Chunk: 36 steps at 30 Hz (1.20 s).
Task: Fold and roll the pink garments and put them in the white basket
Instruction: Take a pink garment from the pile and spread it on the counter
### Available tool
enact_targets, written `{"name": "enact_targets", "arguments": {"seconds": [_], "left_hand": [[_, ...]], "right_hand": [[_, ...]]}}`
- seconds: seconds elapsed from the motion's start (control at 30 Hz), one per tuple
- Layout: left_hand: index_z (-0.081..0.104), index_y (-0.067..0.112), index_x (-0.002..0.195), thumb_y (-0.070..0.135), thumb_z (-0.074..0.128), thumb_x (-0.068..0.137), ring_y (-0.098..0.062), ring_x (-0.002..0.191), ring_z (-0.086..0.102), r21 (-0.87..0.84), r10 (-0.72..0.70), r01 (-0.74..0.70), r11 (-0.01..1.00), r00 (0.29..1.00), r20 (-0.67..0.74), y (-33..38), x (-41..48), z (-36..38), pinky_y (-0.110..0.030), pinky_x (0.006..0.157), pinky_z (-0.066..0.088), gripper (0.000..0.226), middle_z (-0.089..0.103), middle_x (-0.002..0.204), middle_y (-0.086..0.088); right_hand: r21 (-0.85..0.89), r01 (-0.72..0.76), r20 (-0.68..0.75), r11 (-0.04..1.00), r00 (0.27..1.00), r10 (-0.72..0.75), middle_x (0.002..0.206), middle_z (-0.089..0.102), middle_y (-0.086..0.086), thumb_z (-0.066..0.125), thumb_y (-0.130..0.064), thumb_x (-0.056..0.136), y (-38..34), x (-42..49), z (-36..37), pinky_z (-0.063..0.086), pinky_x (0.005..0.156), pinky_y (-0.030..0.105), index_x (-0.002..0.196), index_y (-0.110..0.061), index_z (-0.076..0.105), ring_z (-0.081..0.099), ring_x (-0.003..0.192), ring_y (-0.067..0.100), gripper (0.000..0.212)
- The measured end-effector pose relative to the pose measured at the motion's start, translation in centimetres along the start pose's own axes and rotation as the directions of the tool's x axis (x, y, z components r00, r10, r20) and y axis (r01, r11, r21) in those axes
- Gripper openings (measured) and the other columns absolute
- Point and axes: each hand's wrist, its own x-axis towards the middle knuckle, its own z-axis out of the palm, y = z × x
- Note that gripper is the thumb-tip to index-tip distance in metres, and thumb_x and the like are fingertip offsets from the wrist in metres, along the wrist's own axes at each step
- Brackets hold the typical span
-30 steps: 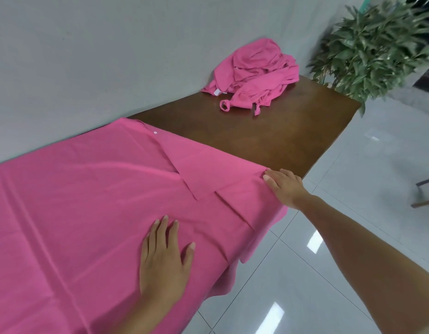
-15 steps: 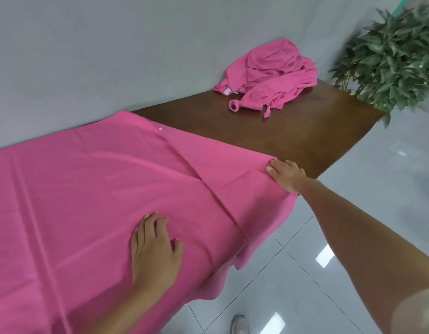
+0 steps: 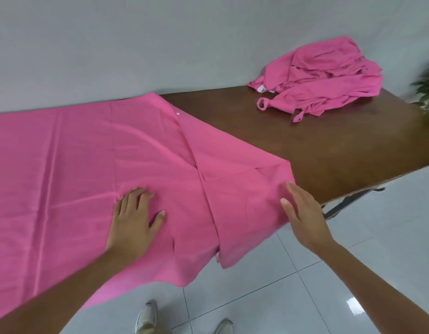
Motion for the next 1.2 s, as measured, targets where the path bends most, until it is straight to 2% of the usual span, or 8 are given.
{"name": "enact_targets", "arguments": {"seconds": [0.13, 0.23, 0.47, 0.7, 0.83, 0.93, 1.07, 1.2], "left_hand": [[0.055, 0.013, 0.131, 0.057, 0.04, 0.092, -0.031, 0.137, 0.042, -0.019, -0.019, 0.019, 1.0, 1.0, 0.009, 0.2, -0.1, -0.2, -0.049, 0.118, 0.03, 0.061, 0.049, 0.141, -0.007], [0.055, 0.013, 0.133, 0.058, 0.04, 0.091, -0.03, 0.138, 0.041, -0.028, -0.032, 0.033, 0.999, 0.999, 0.019, 0.4, 0.0, -0.5, -0.047, 0.119, 0.03, 0.063, 0.048, 0.143, -0.008], [0.054, 0.017, 0.135, 0.063, 0.04, 0.09, -0.029, 0.139, 0.041, -0.032, -0.047, 0.048, 0.998, 0.999, 0.027, 0.5, -0.1, -0.5, -0.05, 0.119, 0.03, 0.065, 0.047, 0.146, -0.006], [0.054, 0.016, 0.135, 0.064, 0.04, 0.089, -0.028, 0.139, 0.042, -0.029, -0.059, 0.06, 0.998, 0.998, 0.02, 0.6, -0.1, -0.5, -0.047, 0.118, 0.031, 0.068, 0.048, 0.146, -0.006], [0.054, 0.017, 0.136, 0.065, 0.04, 0.089, -0.028, 0.14, 0.041, -0.03, -0.057, 0.058, 0.998, 0.998, 0.027, 0.4, -0.1, -0.4, -0.047, 0.119, 0.03, 0.068, 0.047, 0.147, -0.005], [0.053, 0.018, 0.136, 0.066, 0.039, 0.089, -0.028, 0.14, 0.04, -0.031, -0.055, 0.056, 0.998, 0.998, 0.03, 0.3, -0.1, -0.4, -0.047, 0.119, 0.029, 0.069, 0.046, 0.147, -0.005], [0.053, 0.018, 0.137, 0.066, 0.039, 0.089, -0.028, 0.139, 0.04, -0.036, -0.047, 0.047, 0.998, 0.999, 0.016, 0.3, -0.1, -0.3, -0.046, 0.118, 0.029, 0.069, 0.046, 0.147, -0.004], [0.054, 0.016, 0.136, 0.065, 0.039, 0.089, -0.029, 0.137, 0.042, -0.036, -0.045, 0.045, 0.998, 0.999, 0.008, 0.3, 0.0, -0.2, -0.048, 0.117, 0.032, 0.069, 0.047, 0.145, -0.005]], "right_hand": [[-0.178, 0.053, 0.072, 0.983, 0.997, -0.041, 0.163, 0.03, -0.007, 0.012, -0.07, 0.098, 2.4, -2.5, 0.1, 0.004, 0.123, 0.036, 0.158, -0.022, 0.03, 0.021, 0.151, 0.008, 0.079], [-0.308, 0.118, 0.119, 0.944, 0.989, -0.085, 0.164, 0.027, -0.009, 0.006, -0.071, 0.096, 3.4, -1.4, -1.0, -0.01, 0.122, 0.033, 0.159, -0.023, 0.028, 0.02, 0.151, 0.006, 0.081], [-0.412, 0.079, 0.185, 0.908, 0.983, -0.001, 0.167, 0.019, -0.007, -0.009, -0.073, 0.091, 7.0, 3.7, -3.4, -0.006, 0.124, 0.046, 0.16, -0.024, 0.017, 0.007, 0.155, 0.018, 0.089], [-0.488, -0.031, 0.23, 0.872, 0.96, 0.163, 0.165, 0.026, -0.001, 0.017, -0.066, 0.099, 8.5, 8.1, -5.8, -0.002, 0.123, 0.05, 0.154, -0.023, 0.023, 0.008, 0.154, 0.027, 0.071], [-0.531, -0.109, 0.233, 0.841, 0.935, 0.268, 0.168, 0.013, 0.001, 0.022, -0.056, 0.102, 8.0, 9.8, -5.6, 0.0, 0.124, 0.05, 0.158, -0.018, 0.018, 0.002, 0.155, 0.026, 0.067], [-0.411, -0.268, 0.114, 0.871, 0.933, 0.341, 0.168, 0.013, 0.01, 0.032, -0.045, 0.104, 6.4, 9.5, -5.0, 0.008, 0.123, 0.05, 0.157, -0.01, 0.022, 0.01, 0.154, 0.029, 0.064], [-0.151, -0.376, -0.07, 0.914, 0.926, 0.37, 0.157, 0.035, 0.02, 0.042, -0.045, 0.103, 3.8, 5.5, -3.2, 0.021, 0.117, 0.05, 0.15, 0.0, 0.032, 0.032, 0.143, 0.038, 0.065], [-0.224, -0.345, 0.019, 0.912, 0.934, 0.358, 0.167, 0.013, 0.018, 0.03, -0.059, 0.102, 4.6, 2.8, -1.2, 0.006, 0.124, 0.045, 0.158, 0.001, 0.016, 0.01, 0.155, 0.029, 0.083]]}}
